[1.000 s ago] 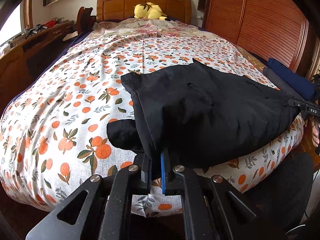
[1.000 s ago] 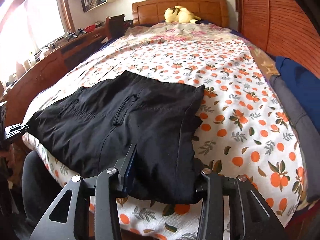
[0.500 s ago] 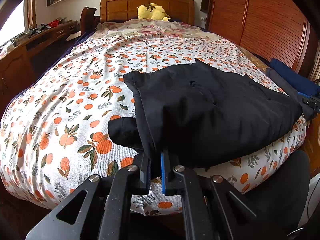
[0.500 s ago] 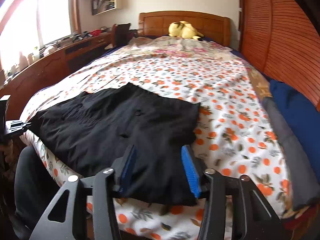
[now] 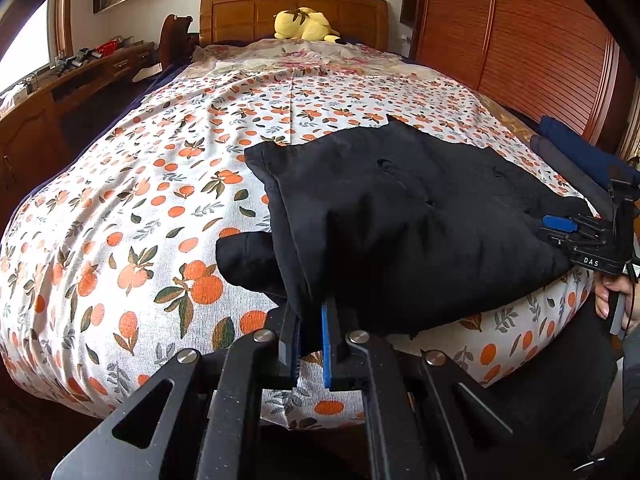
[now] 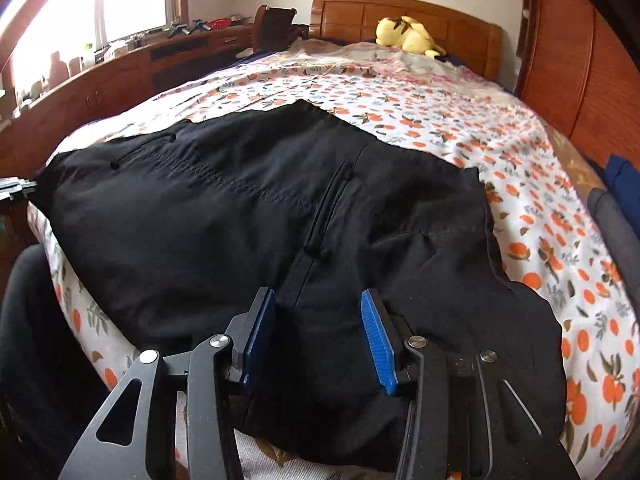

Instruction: Fold large clothes

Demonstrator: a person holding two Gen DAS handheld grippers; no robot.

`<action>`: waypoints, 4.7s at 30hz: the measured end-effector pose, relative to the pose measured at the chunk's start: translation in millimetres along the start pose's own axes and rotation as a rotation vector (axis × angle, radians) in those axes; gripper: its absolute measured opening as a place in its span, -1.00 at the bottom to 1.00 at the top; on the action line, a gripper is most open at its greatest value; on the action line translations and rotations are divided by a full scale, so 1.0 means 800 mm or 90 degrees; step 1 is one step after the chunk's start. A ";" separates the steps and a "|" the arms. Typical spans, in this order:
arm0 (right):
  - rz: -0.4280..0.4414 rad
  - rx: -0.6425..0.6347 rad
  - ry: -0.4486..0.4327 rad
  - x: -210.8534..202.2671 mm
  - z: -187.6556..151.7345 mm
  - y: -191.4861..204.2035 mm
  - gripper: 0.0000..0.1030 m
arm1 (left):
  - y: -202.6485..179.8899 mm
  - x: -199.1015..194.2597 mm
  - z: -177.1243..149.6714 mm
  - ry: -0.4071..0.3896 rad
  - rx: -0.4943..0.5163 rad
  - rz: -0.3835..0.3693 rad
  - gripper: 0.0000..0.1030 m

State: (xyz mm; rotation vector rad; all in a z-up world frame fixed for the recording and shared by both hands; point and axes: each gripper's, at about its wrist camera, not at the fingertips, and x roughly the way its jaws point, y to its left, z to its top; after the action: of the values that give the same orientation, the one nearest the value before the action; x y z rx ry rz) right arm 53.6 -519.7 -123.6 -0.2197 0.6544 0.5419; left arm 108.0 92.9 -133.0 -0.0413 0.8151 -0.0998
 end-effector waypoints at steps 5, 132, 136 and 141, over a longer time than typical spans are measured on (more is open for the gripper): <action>-0.016 0.006 -0.005 -0.001 0.007 0.003 -0.10 | 0.003 0.000 -0.005 -0.003 -0.009 0.007 -0.79; -0.016 -0.045 -0.093 -0.118 0.097 -0.054 -0.86 | -0.106 -0.028 0.081 -0.128 0.052 -0.133 0.59; -0.092 0.001 -0.035 -0.098 0.049 -0.088 -0.87 | -0.115 -0.028 0.078 -0.127 0.067 -0.136 0.59; -0.114 0.037 0.019 -0.061 0.012 -0.107 -0.87 | -0.120 -0.023 0.078 -0.116 0.075 -0.134 0.59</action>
State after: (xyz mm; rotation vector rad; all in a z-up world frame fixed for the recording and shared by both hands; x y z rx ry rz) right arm 72.7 -607.8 -83.3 -0.2295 0.6719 0.3483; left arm 133.9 -0.4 -69.3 -0.0240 0.6201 -0.3375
